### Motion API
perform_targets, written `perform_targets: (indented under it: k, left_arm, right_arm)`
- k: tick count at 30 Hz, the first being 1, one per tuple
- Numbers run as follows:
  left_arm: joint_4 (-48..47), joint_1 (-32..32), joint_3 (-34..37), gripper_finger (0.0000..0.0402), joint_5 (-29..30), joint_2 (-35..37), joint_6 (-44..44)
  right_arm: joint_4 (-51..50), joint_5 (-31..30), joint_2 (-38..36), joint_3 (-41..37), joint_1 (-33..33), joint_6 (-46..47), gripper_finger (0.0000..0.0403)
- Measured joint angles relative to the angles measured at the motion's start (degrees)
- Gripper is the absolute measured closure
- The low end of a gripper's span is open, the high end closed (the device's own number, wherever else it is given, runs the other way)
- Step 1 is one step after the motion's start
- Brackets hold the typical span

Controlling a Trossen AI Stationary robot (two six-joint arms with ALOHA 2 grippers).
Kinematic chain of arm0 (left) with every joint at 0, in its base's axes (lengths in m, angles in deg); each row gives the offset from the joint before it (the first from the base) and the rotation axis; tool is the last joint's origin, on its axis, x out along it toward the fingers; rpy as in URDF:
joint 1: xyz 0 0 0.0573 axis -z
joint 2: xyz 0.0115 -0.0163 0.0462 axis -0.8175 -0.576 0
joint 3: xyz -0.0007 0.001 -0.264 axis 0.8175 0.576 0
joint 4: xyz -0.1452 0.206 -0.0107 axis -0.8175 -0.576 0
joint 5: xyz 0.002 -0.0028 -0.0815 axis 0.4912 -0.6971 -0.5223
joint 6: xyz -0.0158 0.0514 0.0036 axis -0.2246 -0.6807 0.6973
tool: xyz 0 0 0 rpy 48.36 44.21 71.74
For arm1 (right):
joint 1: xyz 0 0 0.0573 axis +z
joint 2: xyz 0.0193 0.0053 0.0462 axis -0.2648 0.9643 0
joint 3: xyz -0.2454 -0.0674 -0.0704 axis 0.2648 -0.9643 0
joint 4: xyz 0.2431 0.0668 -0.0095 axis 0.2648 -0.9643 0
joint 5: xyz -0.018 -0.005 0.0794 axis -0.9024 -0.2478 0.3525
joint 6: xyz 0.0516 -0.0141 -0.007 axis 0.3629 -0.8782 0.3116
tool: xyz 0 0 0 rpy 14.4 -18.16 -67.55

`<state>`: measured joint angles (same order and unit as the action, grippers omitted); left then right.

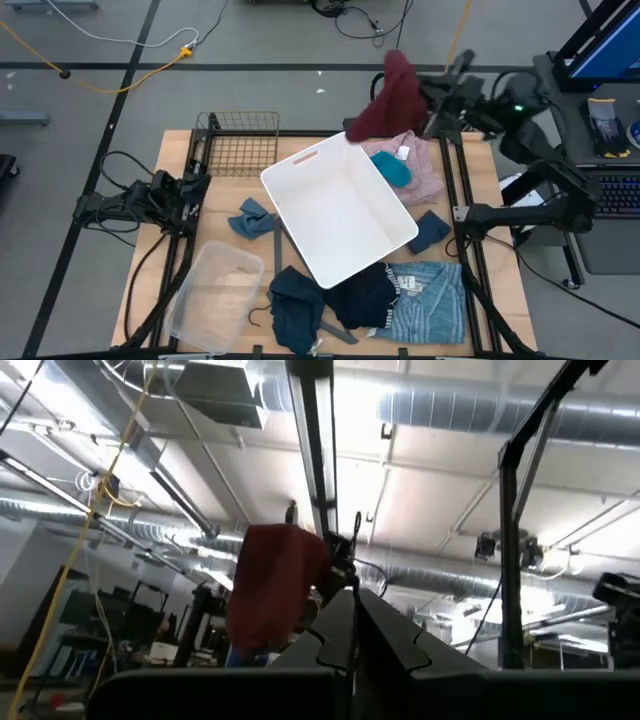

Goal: Pick & Place Cloths
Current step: Put the red underwear into the mesh basket

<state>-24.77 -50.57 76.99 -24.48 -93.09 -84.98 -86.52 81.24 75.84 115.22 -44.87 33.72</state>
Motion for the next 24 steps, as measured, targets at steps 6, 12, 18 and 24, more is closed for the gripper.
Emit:
perform_targets:
  k: [6,12,18,24]
  left_arm:
    - [3.2,0.0,0.0,0.0385,0.0,0.0,4.6]
    - [3.2,0.0,0.0,0.0385,1.7,0.0,11.4]
    - [3.2,0.0,0.0,0.0385,3.2,0.0,18.3]
    - [3.1,0.0,-1.7,0.0385,6.7,-4.2,25.9]
  right_arm:
    - [11.4,14.3,7.0,0.0,0.4,-8.0,0.0403]
    - [20.6,23.0,12.2,0.0,3.0,-18.1,0.0403]
    - [31.8,28.6,17.0,0.0,6.5,-24.4,0.0403]
    - [37.1,28.5,20.7,0.0,8.9,-24.3,0.0403]
